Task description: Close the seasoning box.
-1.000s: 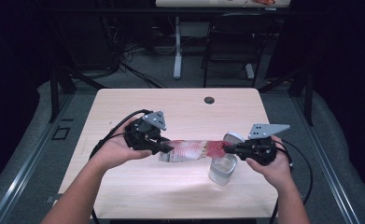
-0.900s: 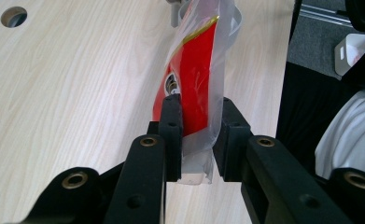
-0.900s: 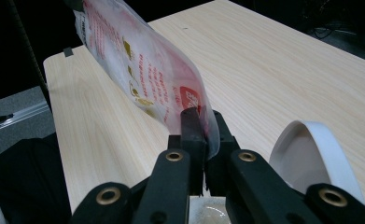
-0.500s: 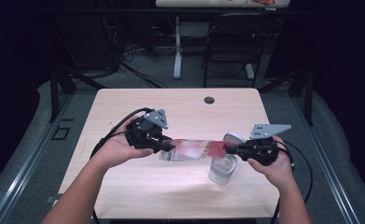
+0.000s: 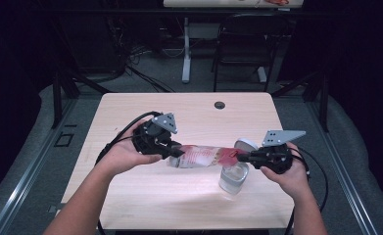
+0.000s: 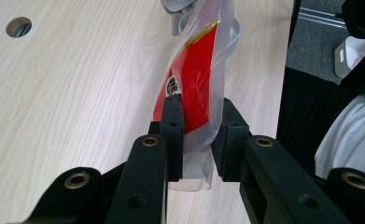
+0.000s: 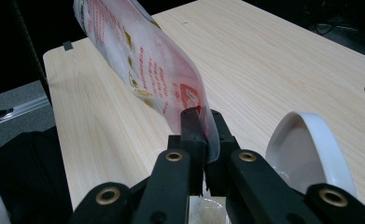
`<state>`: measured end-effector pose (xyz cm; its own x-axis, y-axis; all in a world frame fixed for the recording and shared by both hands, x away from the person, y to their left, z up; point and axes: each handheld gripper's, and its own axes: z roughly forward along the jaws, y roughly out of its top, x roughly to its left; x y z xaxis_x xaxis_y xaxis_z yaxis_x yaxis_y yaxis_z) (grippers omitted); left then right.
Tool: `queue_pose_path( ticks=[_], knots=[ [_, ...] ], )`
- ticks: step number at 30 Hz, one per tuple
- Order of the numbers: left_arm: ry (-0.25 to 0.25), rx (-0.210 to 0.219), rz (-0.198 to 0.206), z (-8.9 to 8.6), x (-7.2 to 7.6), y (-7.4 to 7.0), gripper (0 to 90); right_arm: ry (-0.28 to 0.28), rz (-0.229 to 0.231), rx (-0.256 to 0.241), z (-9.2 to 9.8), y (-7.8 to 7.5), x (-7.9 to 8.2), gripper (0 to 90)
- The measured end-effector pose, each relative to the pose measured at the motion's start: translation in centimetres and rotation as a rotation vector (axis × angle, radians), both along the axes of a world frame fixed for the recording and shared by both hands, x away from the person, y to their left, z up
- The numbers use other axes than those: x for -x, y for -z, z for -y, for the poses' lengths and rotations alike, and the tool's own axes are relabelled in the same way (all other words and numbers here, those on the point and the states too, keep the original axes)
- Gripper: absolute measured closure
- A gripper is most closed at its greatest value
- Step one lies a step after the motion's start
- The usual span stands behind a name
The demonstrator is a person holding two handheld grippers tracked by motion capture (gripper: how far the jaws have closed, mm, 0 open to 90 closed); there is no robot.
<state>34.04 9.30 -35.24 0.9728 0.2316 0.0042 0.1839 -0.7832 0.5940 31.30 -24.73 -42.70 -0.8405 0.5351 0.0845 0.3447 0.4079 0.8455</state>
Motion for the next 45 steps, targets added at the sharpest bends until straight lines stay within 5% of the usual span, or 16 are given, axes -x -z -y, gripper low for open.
queue_pose_path(
  ticks=[16, 45],
  knots=[
    [0.003, -0.005, -0.002, 0.24, -0.13, -0.23, 77.5, 0.020, 0.026, 0.006, -0.12, -0.22, 0.10, 79.5],
    [0.008, 0.000, 0.003, 0.61, -0.17, -0.70, 77.7, -0.003, 0.029, 0.042, -0.15, -0.66, 0.51, 88.4]
  ],
)
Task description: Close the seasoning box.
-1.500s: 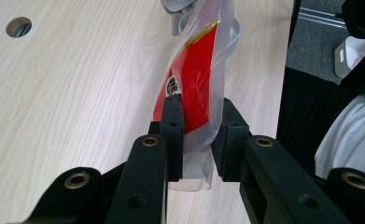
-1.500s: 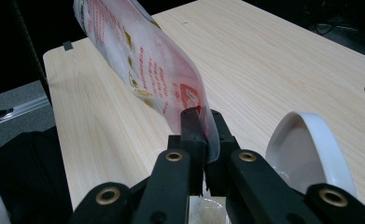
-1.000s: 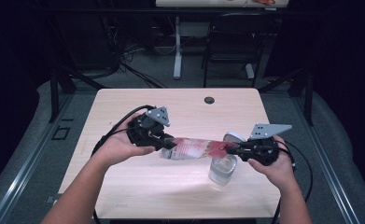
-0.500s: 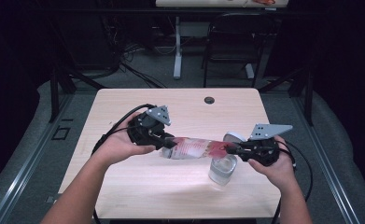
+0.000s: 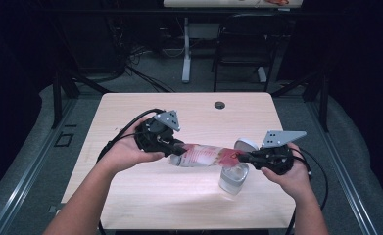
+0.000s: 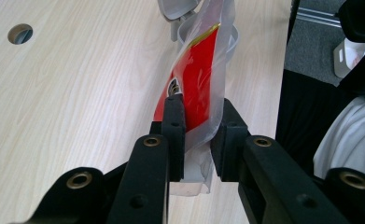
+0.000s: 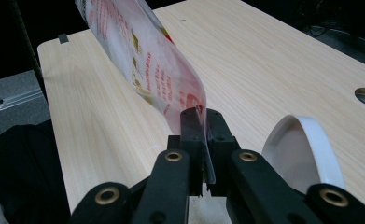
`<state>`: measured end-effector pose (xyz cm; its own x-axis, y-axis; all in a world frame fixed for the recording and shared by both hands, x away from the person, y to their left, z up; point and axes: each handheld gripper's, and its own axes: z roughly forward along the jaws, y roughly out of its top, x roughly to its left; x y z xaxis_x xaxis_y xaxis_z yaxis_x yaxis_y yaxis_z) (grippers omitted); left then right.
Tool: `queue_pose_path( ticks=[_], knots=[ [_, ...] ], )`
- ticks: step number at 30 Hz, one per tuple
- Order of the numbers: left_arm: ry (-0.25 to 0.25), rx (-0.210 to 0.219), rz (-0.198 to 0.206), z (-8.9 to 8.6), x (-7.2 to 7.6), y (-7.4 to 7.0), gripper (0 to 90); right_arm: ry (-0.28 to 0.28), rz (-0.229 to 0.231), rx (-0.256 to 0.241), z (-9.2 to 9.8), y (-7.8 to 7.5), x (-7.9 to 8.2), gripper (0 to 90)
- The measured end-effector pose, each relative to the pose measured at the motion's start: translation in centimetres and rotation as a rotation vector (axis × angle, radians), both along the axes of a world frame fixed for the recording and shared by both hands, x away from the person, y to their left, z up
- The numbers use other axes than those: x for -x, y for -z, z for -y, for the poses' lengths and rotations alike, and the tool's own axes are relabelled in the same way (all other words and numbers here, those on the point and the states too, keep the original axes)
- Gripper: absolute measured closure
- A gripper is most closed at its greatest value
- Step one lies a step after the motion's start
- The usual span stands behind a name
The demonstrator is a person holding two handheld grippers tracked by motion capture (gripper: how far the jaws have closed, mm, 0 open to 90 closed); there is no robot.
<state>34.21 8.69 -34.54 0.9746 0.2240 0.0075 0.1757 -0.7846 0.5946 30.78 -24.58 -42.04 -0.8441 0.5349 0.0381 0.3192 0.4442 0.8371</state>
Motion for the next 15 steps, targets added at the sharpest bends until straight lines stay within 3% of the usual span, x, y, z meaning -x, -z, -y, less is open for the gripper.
queue_pose_path(
  ticks=[15],
  knots=[
    [0.005, -0.001, 0.005, 0.31, -0.05, -0.26, 77.8, -0.001, -0.014, -0.008, 0.29, 0.18, -0.11, 88.8]
  ],
)
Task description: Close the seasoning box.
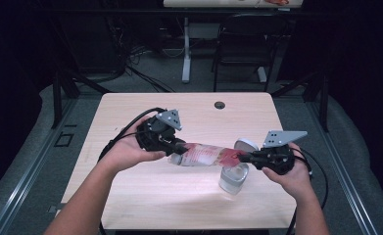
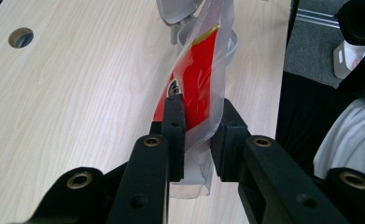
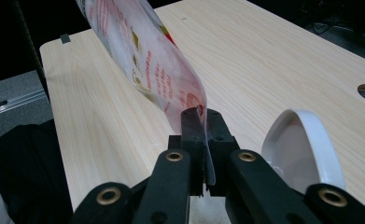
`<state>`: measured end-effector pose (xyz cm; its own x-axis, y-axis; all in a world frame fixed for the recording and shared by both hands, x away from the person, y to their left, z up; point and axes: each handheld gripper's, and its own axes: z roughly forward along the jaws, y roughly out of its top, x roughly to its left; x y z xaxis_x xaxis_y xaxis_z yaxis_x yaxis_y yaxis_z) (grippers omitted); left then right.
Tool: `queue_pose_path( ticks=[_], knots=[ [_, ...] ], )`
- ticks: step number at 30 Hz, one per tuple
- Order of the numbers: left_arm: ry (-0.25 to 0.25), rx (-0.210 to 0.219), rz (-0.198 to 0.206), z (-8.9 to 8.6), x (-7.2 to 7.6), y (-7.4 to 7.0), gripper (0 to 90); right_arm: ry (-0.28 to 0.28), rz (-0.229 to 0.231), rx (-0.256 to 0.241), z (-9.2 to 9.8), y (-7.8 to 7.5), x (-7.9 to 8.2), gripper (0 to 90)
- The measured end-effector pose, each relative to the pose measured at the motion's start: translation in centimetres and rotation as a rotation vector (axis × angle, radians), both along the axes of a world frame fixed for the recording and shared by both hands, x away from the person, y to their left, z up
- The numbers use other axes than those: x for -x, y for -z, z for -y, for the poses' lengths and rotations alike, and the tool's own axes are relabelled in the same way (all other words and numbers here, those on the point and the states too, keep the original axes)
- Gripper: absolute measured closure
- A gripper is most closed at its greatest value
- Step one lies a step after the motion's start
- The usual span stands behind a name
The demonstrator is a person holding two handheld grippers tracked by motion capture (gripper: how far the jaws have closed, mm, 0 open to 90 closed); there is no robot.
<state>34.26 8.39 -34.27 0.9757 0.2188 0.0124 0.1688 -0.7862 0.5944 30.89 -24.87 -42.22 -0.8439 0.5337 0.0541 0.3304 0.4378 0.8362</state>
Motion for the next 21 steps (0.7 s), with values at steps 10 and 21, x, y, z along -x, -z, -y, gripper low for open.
queue_pose_path(
  ticks=[10, 21],
  knots=[
    [0.000, -0.003, 0.001, 0.15, -0.01, -0.18, 78.0, 0.000, -0.005, -0.003, 0.08, 0.08, -0.05, 88.9],
    [0.006, 0.002, 0.003, 0.30, -0.05, -0.33, 78.2, -0.002, -0.010, -0.002, 0.25, 0.14, -0.09, 88.9]
  ],
)
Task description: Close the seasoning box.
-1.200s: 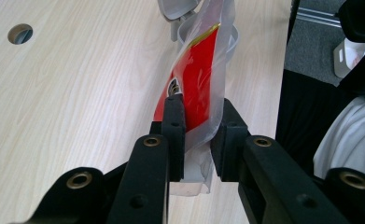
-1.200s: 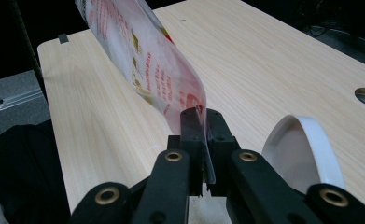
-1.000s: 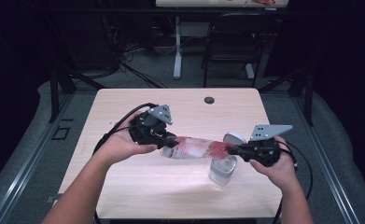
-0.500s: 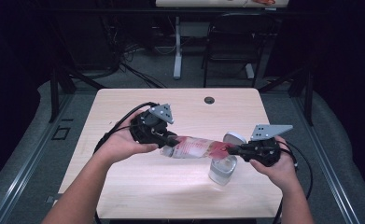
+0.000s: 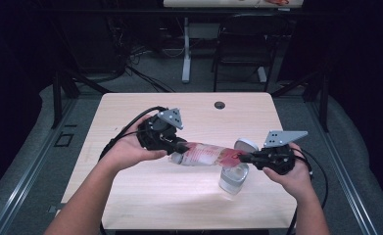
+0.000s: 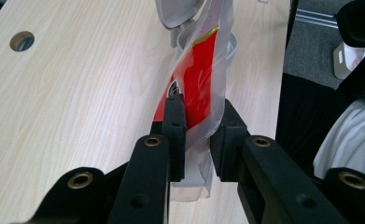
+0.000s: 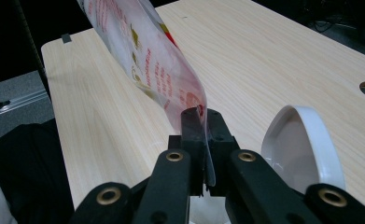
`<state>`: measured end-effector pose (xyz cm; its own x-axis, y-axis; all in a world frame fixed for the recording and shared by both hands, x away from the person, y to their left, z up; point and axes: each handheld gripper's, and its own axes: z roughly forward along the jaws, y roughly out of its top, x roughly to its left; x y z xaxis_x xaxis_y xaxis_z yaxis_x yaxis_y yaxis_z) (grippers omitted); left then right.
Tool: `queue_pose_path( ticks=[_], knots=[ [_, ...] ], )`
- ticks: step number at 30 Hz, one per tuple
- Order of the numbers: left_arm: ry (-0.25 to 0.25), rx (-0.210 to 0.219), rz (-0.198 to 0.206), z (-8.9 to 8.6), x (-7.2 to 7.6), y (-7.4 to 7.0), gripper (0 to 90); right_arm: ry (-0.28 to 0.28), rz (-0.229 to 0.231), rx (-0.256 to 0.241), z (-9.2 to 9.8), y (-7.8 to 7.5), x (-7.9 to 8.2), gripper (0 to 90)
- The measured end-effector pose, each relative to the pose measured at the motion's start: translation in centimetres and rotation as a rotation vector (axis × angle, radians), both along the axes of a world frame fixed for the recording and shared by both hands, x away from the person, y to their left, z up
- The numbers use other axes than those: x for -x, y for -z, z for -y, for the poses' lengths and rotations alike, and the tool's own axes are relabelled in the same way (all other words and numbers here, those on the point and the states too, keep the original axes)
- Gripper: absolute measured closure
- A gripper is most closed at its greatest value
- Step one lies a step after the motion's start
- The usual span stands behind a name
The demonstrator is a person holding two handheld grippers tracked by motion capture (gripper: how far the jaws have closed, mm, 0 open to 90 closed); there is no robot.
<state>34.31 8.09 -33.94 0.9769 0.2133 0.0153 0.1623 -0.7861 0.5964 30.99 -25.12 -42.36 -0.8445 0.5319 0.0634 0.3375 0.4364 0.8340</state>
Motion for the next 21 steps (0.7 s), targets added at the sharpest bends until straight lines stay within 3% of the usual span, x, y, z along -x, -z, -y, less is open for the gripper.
queue_pose_path(
  ticks=[21],
  knots=[
    [0.002, 0.004, -0.005, 0.22, -0.11, -0.17, 78.6, 0.005, -0.001, 0.002, 0.16, 0.06, -0.03, 88.9]
  ],
)
